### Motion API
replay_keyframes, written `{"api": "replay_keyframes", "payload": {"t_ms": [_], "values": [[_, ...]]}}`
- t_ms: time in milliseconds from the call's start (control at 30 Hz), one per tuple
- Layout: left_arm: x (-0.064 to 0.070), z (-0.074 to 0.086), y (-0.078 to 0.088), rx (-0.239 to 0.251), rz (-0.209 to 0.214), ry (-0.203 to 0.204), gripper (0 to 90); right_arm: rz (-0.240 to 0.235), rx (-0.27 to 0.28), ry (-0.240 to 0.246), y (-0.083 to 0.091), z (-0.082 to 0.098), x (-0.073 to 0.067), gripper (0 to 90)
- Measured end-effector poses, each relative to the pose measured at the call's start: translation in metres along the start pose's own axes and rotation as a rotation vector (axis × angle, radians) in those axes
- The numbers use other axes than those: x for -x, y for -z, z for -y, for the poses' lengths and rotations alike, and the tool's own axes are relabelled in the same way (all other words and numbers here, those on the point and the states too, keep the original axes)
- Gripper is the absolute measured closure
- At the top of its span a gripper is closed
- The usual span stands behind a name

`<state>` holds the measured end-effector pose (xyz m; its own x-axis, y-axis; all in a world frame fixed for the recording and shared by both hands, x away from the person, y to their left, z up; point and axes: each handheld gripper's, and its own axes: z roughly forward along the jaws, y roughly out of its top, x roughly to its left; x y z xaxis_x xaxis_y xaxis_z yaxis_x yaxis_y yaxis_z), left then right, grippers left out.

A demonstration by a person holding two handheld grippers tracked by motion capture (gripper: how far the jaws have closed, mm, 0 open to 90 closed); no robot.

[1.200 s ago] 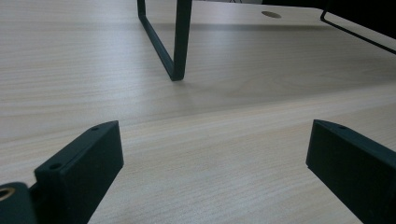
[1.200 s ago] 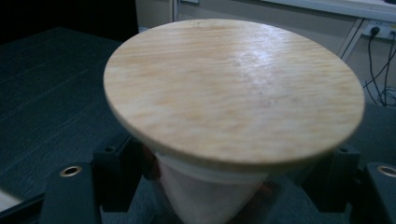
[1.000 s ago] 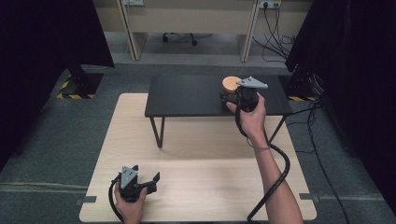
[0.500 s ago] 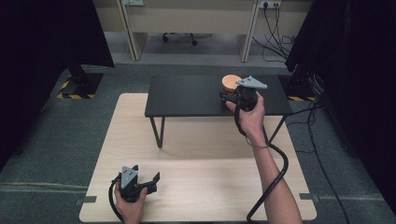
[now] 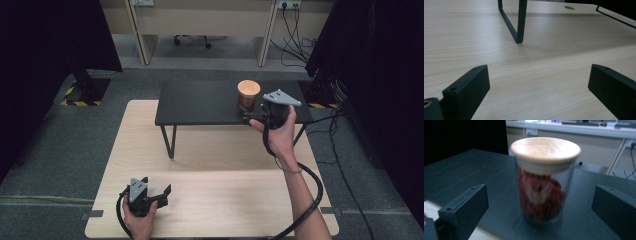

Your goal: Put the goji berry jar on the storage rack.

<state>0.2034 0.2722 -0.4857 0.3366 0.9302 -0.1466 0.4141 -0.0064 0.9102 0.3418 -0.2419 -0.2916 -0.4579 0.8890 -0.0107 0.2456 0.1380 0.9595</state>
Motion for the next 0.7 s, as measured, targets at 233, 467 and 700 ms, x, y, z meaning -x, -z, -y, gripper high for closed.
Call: {"api": "replay_keyframes", "payload": {"t_ms": [233,467,700], "values": [[0.001,0.000,0.000,0.001,-0.003,-0.001,3.1,-0.012,0.041,0.013,0.031,0.025,-0.007,0.6],[0.000,0.001,0.000,0.004,-0.003,-0.001,3.0,-0.011,0.046,0.016,0.035,0.024,-0.009,0.5],[0.000,0.001,0.000,0.004,-0.001,-0.001,3.0,-0.012,0.059,0.030,0.046,0.029,-0.016,0.5]]}}
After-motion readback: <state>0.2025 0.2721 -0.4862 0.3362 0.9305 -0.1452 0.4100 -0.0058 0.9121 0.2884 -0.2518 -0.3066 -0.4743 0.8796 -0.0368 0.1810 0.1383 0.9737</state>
